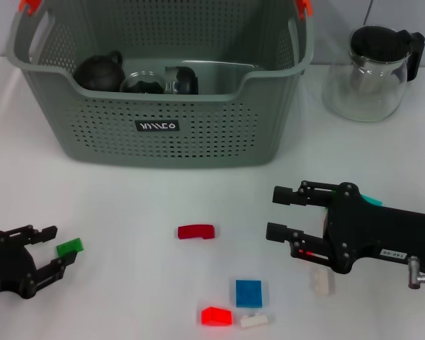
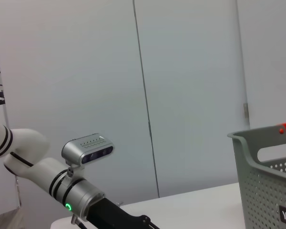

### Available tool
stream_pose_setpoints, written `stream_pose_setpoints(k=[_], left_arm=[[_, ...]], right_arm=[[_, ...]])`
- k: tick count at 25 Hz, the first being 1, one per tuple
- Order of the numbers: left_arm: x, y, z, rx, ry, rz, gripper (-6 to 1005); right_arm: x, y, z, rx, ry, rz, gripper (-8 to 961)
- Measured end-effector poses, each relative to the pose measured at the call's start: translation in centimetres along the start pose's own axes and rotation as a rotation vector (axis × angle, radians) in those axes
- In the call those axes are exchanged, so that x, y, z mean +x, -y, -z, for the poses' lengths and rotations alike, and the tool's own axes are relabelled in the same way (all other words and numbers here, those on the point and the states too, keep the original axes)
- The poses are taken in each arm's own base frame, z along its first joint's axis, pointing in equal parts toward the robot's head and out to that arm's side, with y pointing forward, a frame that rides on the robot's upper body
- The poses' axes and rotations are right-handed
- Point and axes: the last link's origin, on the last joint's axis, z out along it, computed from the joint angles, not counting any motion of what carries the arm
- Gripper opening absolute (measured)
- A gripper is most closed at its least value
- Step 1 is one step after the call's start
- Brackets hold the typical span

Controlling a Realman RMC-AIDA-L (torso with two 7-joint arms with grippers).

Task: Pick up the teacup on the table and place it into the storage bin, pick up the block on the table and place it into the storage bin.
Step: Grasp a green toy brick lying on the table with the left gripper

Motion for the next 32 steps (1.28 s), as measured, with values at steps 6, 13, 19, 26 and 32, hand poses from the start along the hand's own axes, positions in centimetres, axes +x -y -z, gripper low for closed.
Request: stream_pose_setpoints(k=[6, 13, 19, 26, 32], left_arm=[[-0.25, 0.00, -0.43, 0.004, 0.012, 0.007, 501], [-0.53, 0.22, -0.50, 0.024, 0.028, 0.008, 494], [-0.73, 0.06, -0.70, 0.023, 0.031, 0.008, 489], [-0.72, -0.10, -0.78, 0.017, 0.026, 0.011, 459], [-0.66, -0.33, -0.80, 0.005, 0.018, 0.014, 411]], right_arm=[[0.01, -0.01, 0.09, 0.001, 0.000, 0.000, 564], [0.04, -0.04, 0.13, 0.002, 0.000, -0.002, 563], [0.04, -0.05, 0.13, 0.002, 0.001, -0.003, 564], [0.00, -0.04, 0.10, 0.000, 0.001, -0.002, 565], [-0.03, 0.00, 0.13, -0.001, 0.000, -0.002, 564]])
